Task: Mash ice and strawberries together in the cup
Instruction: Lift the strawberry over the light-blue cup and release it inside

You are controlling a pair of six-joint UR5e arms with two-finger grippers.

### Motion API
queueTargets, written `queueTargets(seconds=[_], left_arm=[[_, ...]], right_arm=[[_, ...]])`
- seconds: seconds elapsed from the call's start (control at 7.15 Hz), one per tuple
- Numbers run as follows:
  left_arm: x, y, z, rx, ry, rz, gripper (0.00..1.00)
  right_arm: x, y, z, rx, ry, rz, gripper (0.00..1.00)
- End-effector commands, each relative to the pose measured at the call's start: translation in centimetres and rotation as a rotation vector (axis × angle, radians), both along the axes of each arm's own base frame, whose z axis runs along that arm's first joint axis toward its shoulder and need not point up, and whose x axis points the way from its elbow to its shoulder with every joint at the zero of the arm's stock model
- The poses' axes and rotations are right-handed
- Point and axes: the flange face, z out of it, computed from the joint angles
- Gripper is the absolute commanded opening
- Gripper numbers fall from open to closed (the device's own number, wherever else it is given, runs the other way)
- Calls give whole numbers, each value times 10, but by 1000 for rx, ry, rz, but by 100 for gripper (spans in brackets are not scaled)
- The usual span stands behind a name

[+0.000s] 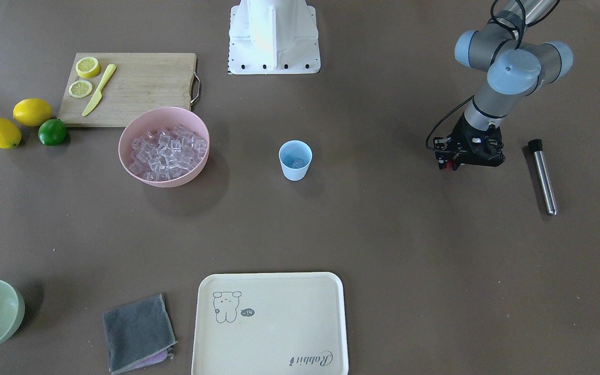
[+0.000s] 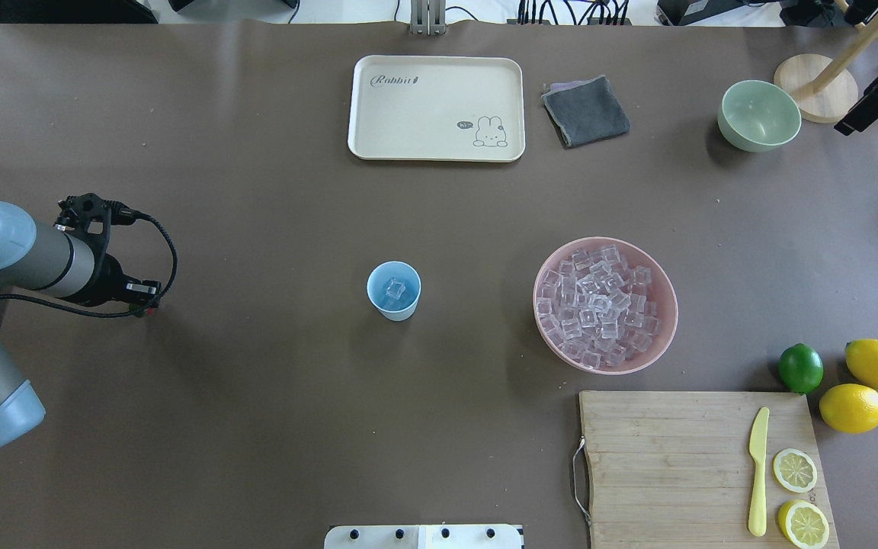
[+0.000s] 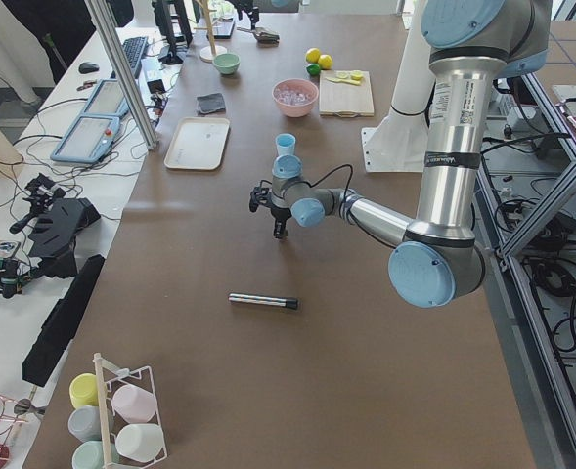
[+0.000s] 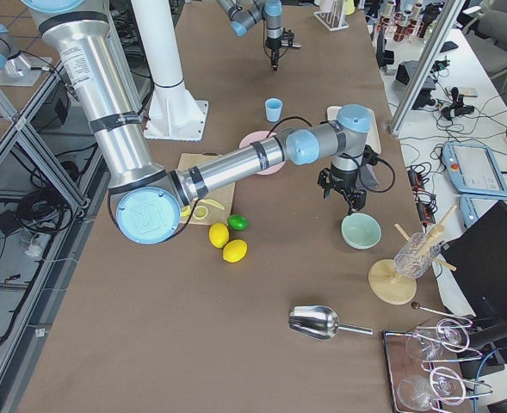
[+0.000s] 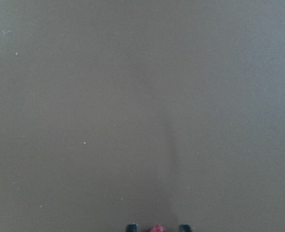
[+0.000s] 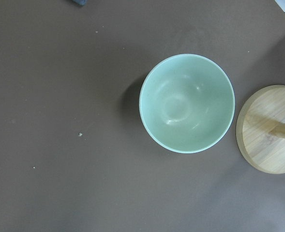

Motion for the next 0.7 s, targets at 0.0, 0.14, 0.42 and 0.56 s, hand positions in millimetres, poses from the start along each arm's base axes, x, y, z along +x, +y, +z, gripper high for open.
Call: queueTargets(seconds=[0.0, 0.14, 0.42, 0.56], left_arm=[[17, -20, -62, 24, 31, -7, 31], [37, -38, -121, 15, 28, -17, 31], [58, -48, -197, -31, 67, -64, 31], [72, -49, -238, -57, 92, -84, 31]], right_arm=[[3, 1, 10, -17, 3, 2, 100], [9, -2, 17, -32, 6, 14, 100], [36, -10, 44, -78, -21, 19, 100], [62, -16, 64, -80, -25, 4, 100]])
